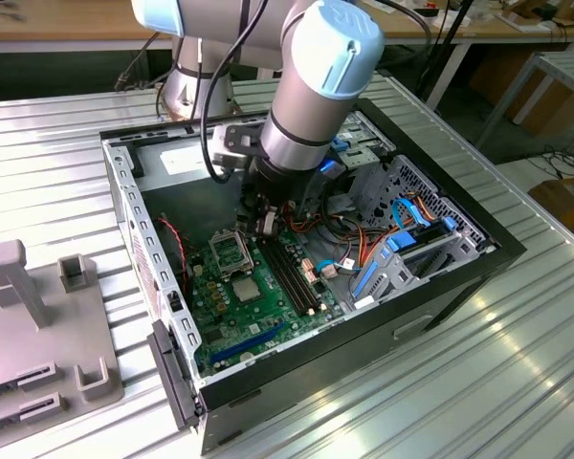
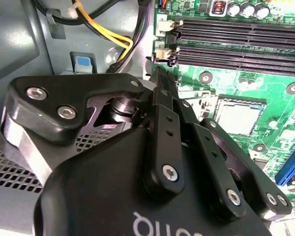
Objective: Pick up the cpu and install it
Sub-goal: 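Close the cpu cover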
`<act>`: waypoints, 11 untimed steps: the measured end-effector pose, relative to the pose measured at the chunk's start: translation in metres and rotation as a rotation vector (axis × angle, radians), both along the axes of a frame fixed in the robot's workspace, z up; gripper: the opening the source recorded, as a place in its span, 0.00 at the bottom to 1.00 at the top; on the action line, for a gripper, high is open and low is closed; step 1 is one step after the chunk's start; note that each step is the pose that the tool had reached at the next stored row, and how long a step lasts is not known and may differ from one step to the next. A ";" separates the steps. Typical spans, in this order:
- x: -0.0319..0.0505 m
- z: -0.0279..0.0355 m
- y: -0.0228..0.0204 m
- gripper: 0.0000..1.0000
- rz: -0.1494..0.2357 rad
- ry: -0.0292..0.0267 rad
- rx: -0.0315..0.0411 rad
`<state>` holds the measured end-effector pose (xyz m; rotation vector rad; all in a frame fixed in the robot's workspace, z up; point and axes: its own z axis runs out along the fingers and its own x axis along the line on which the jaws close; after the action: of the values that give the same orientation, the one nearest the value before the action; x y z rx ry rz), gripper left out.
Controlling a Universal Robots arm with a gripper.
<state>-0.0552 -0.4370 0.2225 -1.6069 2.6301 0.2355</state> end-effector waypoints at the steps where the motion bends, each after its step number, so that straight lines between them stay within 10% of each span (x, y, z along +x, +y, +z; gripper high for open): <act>1: 0.0000 -0.0006 -0.0006 0.11 0.000 0.0000 0.0068; 4: 0.0000 -0.0026 -0.0021 0.11 0.000 0.0001 0.0265; 11: 0.0002 -0.0096 -0.0023 0.11 -0.004 -0.0001 0.0372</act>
<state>-0.0549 -0.4394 0.2130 -1.5903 2.6125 0.2824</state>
